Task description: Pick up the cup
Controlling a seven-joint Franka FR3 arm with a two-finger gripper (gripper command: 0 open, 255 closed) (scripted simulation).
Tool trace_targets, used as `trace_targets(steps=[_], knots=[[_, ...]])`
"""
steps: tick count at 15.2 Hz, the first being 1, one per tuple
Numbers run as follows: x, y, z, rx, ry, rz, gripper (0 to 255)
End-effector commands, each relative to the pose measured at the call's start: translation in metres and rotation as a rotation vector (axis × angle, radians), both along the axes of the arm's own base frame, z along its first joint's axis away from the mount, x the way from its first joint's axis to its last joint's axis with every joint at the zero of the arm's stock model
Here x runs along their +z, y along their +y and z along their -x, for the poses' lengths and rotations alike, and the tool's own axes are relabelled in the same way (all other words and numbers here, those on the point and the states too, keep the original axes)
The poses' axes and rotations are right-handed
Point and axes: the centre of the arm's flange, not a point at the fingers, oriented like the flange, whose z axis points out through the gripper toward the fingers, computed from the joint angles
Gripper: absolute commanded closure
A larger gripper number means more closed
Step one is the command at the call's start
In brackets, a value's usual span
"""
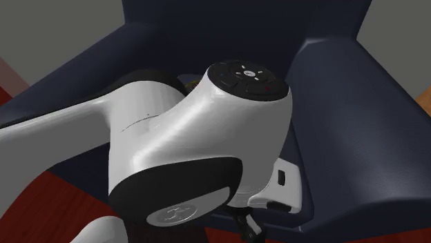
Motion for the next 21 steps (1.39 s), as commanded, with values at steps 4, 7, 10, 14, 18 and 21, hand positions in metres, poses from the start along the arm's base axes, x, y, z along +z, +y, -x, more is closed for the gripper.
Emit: trace_targets(steps=[4,7,10,14,18,21], knots=[[0.014,0.033,-0.010,0.015,-0.002,-0.015,0],[0.029,0.066,-0.019,0.030,-0.004,-0.029,0],[0.044,0.099,-0.028,0.046,-0.007,-0.044,0],[0.066,0.143,-0.039,0.066,-0.009,-0.064,0],[0.088,0.187,-0.049,0.086,-0.012,-0.084,0],[0.105,0.220,-0.056,0.102,-0.015,-0.098,0]])
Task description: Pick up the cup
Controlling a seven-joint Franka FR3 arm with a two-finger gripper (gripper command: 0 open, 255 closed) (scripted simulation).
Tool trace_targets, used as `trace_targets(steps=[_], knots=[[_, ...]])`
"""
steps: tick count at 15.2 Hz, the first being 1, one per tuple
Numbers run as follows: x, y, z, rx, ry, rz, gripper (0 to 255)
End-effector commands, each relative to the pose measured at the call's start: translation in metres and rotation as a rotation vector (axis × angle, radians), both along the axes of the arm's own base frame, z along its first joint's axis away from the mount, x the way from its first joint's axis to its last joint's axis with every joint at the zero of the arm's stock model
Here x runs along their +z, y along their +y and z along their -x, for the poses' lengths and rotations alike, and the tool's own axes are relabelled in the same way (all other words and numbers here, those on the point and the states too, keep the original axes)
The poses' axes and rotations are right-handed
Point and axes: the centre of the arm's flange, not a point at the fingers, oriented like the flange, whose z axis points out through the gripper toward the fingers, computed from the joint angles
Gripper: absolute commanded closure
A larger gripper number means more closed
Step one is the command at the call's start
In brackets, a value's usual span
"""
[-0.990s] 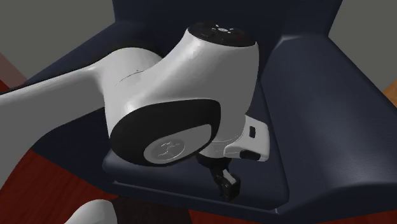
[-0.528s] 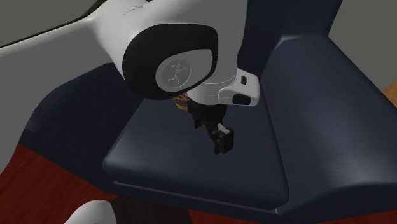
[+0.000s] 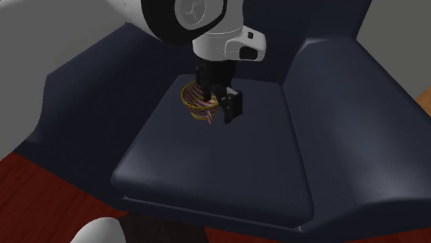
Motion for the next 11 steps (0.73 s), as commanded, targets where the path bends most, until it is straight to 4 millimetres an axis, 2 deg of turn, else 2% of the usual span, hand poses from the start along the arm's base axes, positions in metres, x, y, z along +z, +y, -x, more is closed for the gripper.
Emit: trace_targets(steps=[1,3,11], knots=[[0.010,0.027,-0.005,0.010,-0.001,-0.011,0],[0.019,0.044,-0.009,0.018,-0.002,-0.018,0],[-0.021,0.044,-0.009,0.018,-0.002,-0.018,0]])
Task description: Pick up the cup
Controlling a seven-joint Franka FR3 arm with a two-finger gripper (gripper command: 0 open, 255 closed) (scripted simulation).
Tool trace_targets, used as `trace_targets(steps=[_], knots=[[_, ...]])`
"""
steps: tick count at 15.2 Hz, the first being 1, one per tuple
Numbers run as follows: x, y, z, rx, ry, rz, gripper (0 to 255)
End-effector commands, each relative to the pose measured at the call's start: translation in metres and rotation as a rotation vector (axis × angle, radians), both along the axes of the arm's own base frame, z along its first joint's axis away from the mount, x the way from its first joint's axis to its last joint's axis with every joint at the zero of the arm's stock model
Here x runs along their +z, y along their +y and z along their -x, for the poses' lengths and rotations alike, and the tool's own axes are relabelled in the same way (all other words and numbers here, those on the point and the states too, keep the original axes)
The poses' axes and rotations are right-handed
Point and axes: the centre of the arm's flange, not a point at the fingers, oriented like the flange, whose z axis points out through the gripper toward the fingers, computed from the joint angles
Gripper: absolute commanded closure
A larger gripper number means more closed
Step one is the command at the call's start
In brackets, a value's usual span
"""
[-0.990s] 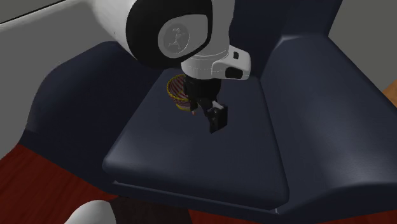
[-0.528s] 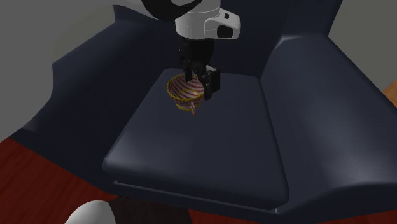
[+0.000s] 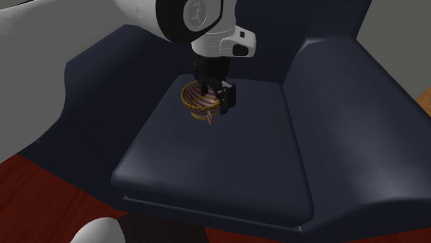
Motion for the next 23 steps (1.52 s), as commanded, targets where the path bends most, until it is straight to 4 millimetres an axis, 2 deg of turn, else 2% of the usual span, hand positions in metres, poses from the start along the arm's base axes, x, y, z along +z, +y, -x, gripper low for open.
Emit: trace_targets(steps=[1,2,11,23], knots=[[-0.004,0.001,0.001,0.000,0.000,0.000,0],[-0.004,0.000,0.001,0.000,0.000,0.000,255],[-0.004,0.001,0.001,0.000,0.000,0.000,255],[0.059,0.001,0.001,0.000,0.000,0.000,255]])
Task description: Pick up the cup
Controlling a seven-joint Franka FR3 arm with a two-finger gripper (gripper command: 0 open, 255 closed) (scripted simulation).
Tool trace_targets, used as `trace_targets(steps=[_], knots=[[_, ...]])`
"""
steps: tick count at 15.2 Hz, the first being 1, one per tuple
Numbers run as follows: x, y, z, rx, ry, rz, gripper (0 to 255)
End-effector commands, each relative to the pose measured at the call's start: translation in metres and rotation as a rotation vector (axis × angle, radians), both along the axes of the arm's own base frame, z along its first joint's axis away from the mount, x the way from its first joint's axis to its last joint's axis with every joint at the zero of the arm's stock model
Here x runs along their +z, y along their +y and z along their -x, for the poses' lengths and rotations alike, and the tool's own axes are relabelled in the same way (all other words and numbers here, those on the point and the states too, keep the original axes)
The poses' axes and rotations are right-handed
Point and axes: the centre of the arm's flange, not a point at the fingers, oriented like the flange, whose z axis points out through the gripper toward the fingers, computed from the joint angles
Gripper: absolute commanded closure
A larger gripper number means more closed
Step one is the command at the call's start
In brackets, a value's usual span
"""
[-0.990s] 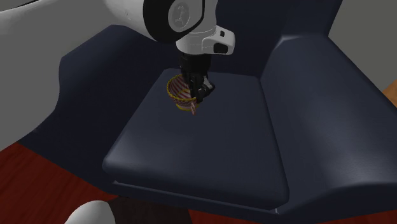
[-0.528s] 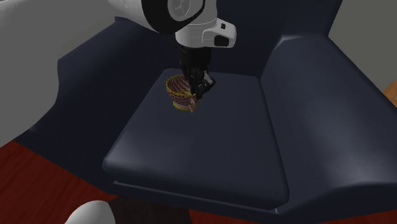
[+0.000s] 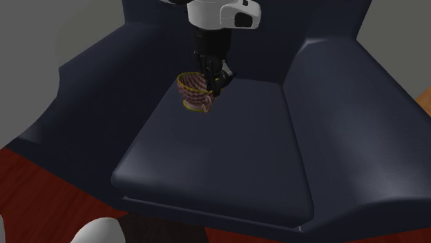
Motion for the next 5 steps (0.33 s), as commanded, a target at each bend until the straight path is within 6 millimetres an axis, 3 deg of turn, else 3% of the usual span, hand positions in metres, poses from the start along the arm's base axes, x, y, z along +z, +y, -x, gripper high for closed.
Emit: trace_targets(steps=[1,5], knots=[[0.012,0.001,0.000,0.000,0.000,0.000,255],[0.023,0.001,0.000,0.000,0.000,0.000,255]])
